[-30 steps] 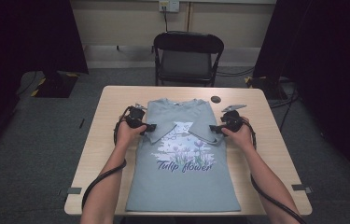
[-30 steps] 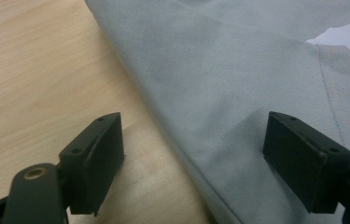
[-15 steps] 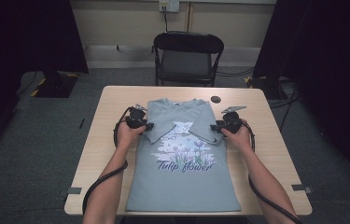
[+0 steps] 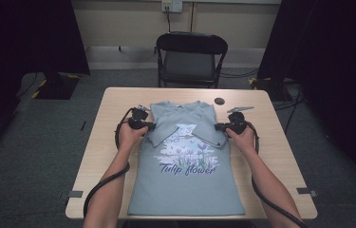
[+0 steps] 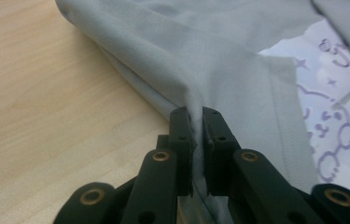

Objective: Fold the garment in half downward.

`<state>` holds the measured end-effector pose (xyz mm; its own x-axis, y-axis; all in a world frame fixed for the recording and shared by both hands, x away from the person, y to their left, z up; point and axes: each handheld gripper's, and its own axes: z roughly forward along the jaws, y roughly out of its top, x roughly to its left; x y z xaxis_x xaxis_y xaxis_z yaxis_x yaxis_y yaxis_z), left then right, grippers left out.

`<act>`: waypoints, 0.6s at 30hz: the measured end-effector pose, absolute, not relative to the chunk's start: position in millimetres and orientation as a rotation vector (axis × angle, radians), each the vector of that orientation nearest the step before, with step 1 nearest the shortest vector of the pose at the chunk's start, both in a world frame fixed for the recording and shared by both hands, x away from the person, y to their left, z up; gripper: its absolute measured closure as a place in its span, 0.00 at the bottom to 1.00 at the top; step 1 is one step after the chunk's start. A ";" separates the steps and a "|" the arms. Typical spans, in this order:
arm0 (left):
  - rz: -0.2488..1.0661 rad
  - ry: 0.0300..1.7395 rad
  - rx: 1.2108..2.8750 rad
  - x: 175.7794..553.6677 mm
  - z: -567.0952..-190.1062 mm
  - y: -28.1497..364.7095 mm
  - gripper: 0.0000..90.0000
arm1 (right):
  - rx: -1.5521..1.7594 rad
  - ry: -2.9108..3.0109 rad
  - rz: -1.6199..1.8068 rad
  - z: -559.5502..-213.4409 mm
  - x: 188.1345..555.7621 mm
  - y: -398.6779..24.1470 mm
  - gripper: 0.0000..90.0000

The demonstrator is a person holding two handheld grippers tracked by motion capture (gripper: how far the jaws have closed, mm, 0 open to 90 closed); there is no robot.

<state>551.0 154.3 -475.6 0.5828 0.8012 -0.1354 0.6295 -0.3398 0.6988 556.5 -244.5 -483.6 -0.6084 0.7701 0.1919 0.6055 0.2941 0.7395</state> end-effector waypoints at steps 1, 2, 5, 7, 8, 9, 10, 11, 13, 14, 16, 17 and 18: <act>0.295 1.135 2.067 550.8 -473.2 155.3 0.93 | 1.274 2.363 1.211 -481.5 556.1 -244.7 0.93; 0.293 1.133 2.063 550.3 -470.8 156.2 0.94 | 1.272 2.361 1.213 -479.5 555.7 -244.8 0.93; 0.298 1.121 2.060 548.8 -465.8 157.5 0.94 | 1.267 2.360 1.227 -475.5 555.2 -246.4 0.93; 0.296 1.117 2.060 547.9 -463.8 157.5 0.94 | 1.277 2.351 1.257 -473.7 555.0 -248.8 0.93; 0.295 1.117 2.057 547.8 -463.0 157.7 0.94 | 1.284 2.339 1.266 -472.0 554.4 -250.5 0.93; 0.297 1.118 2.053 547.8 -461.8 158.1 0.94 | 1.288 2.331 1.279 -471.0 554.2 -251.5 0.93; 0.301 1.116 2.053 547.9 -460.4 158.4 0.94 | 1.294 2.323 1.307 -469.9 554.1 -253.0 0.93; 0.310 1.113 2.054 547.9 -458.7 158.4 0.94 | 1.303 2.321 1.317 -468.7 553.7 -253.6 0.93; 0.311 1.110 2.043 548.5 -455.0 158.4 0.94 | 1.290 2.326 1.303 -466.2 553.5 -253.7 0.93; 0.315 1.106 2.036 548.9 -453.0 158.2 0.94 | 1.289 2.320 1.309 -465.1 553.8 -253.7 0.93; 0.312 1.100 2.027 550.5 -449.3 157.7 0.94 | 1.293 2.310 1.317 -463.0 554.9 -254.0 0.93; 0.317 1.102 2.020 551.8 -447.6 157.0 0.94 | 1.290 2.303 1.316 -462.1 555.9 -253.9 0.93; 0.322 1.094 2.024 554.1 -445.5 157.0 0.94 | 1.287 2.299 1.311 -461.2 557.1 -253.7 0.93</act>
